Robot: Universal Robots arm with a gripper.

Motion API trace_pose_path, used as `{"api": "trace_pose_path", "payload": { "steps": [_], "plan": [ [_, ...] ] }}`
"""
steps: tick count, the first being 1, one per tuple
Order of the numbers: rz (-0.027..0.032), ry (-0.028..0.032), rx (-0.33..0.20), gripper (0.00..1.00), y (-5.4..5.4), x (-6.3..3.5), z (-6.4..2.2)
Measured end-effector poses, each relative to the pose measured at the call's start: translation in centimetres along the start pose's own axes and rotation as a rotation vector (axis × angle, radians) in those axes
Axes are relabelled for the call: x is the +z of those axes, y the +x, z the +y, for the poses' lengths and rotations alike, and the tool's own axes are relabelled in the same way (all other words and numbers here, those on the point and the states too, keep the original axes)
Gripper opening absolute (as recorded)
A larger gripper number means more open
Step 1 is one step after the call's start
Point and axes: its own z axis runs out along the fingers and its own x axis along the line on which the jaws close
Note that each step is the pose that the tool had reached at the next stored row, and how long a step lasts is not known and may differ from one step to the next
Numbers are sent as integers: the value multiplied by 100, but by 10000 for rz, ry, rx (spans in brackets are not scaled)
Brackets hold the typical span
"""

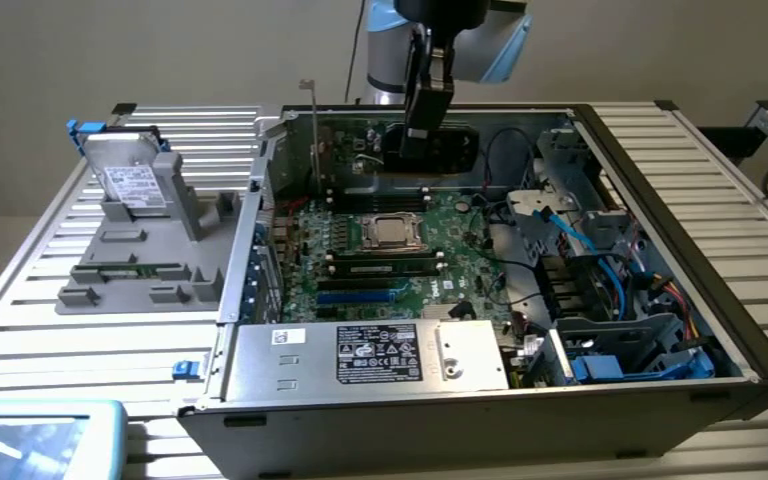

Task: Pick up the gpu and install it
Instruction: 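Insert the gpu into the slot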

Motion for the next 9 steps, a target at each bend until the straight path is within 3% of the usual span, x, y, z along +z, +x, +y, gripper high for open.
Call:
{"api": "trace_pose_path", "payload": {
  "steps": [2, 5, 6, 9],
  "plan": [
    [-165, -13, -8, 28, 24, 12, -3],
    [-356, -34, -15, 28, 65, 30, -8],
    [-384, -37, -14, 28, 84, 37, -10],
    [-390, -41, 8, 28, 127, 48, -15]
  ]
}}
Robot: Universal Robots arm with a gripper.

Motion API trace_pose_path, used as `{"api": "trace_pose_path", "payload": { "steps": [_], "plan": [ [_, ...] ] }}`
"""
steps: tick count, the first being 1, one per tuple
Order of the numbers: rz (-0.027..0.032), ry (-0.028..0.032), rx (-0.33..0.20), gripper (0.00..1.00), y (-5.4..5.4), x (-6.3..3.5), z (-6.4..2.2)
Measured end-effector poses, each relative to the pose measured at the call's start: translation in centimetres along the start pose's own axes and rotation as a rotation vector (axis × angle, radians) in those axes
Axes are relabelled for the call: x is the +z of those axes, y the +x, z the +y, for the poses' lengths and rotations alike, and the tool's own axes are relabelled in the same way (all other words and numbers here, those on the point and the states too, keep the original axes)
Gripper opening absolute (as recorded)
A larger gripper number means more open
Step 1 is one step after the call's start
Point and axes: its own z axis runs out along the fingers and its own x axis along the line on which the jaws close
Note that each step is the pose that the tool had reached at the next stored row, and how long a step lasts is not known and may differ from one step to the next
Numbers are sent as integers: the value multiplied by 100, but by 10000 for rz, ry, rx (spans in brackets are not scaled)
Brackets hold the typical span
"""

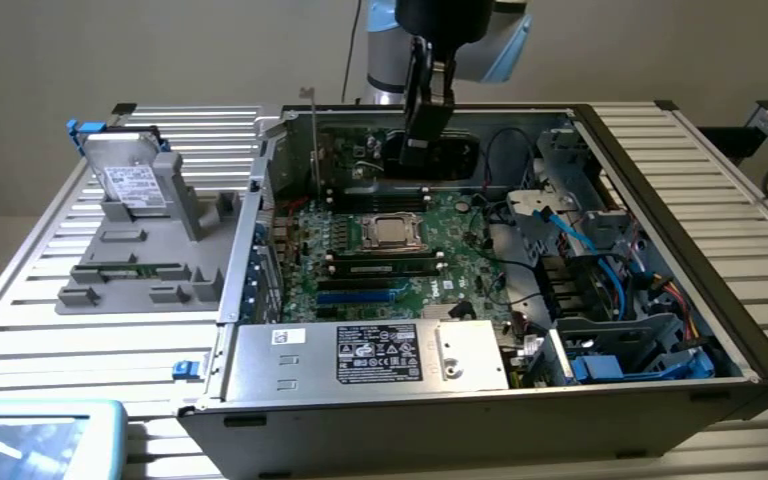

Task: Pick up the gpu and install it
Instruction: 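Insert the gpu into the slot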

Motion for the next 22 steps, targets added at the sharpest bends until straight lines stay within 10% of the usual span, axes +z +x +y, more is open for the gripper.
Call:
{"api": "trace_pose_path", "payload": {
  "steps": [22],
  "plan": [
    [109, 10, 112, 28, 168, 259, -38]
  ]
}}
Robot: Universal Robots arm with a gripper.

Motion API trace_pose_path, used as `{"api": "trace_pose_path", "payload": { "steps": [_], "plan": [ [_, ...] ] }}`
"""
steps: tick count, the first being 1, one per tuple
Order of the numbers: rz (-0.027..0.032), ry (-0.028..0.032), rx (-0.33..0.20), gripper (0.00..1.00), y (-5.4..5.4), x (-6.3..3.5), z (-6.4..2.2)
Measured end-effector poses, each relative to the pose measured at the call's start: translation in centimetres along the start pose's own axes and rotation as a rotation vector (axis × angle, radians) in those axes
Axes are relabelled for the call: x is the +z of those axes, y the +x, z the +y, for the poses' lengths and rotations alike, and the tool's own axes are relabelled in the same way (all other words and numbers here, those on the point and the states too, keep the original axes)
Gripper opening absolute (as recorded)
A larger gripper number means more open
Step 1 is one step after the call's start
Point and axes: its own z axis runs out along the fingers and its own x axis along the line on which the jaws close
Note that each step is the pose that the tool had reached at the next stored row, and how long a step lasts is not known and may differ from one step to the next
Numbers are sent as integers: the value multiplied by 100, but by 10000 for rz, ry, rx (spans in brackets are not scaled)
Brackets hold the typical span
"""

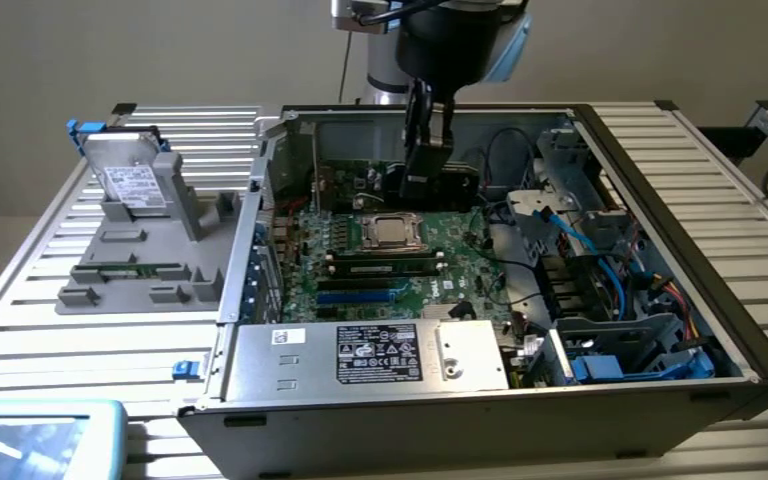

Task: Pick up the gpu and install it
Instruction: 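Insert the gpu into the slot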

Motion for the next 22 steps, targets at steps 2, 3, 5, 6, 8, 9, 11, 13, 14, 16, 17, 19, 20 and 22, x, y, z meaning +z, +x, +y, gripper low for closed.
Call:
{"api": "trace_pose_path", "payload": {
  "steps": [2, 3, 5, 6, 8, 9, 11, 13, 14, 16, 17, 19, 20, 22],
  "plan": [
    [3, 1, 4, 28, -1, 36, -2],
    [5, 2, 3, 28, 8, 52, -4],
    [1, 3, 2, 28, 35, 89, -10],
    [2, 2, 4, 28, 38, 108, -8],
    [1, 3, 3, 28, 45, 146, 0],
    [2, 8, 3, 28, 47, 164, 8],
    [-2, 37, 4, 28, 52, 200, 38],
    [-4, 63, 4, 28, 58, 234, 70],
    [-5, 70, 5, 28, 62, 251, 83],
    [-3, 74, 4, 28, 75, 288, 103],
    [-4, 76, 4, 28, 81, 309, 114],
    [-5, 80, 4, 28, 91, 348, 138],
    [-5, 82, 4, 28, 96, 367, 150],
    [-6, 90, 5, 28, 102, 406, 171]
  ]
}}
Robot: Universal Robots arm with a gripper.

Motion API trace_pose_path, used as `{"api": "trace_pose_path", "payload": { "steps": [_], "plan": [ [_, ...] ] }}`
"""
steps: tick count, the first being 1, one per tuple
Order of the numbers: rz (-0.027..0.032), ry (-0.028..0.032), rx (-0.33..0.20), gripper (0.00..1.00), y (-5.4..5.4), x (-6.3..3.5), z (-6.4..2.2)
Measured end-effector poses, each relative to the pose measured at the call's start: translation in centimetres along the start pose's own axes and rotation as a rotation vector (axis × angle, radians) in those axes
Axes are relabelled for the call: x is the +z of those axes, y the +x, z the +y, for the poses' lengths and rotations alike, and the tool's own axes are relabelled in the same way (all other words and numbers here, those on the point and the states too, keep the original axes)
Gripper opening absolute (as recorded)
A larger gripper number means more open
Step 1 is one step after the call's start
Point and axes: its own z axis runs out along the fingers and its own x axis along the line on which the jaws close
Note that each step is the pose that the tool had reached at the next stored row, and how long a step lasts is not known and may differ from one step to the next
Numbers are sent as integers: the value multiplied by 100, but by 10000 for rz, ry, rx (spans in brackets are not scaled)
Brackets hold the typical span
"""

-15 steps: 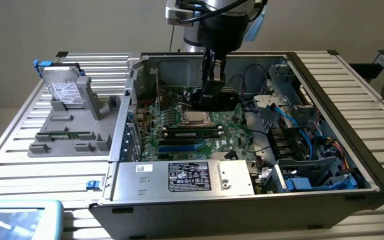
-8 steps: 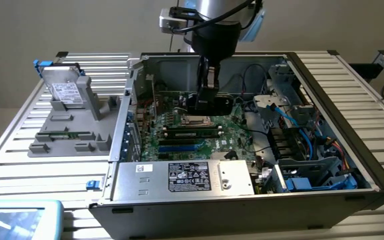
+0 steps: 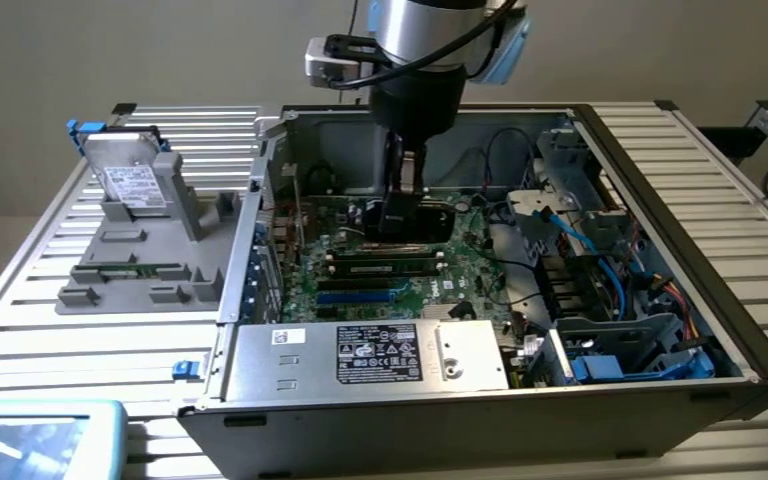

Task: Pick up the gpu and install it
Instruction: 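Insert the gpu into the slot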

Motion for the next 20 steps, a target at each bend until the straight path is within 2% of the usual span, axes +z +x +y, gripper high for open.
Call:
{"api": "trace_pose_path", "payload": {
  "steps": [10, 20],
  "plan": [
    [-6, 69, 1, 28, 10, 186, 66],
    [-7, 77, 0, 28, 49, 369, 63]
  ]
}}
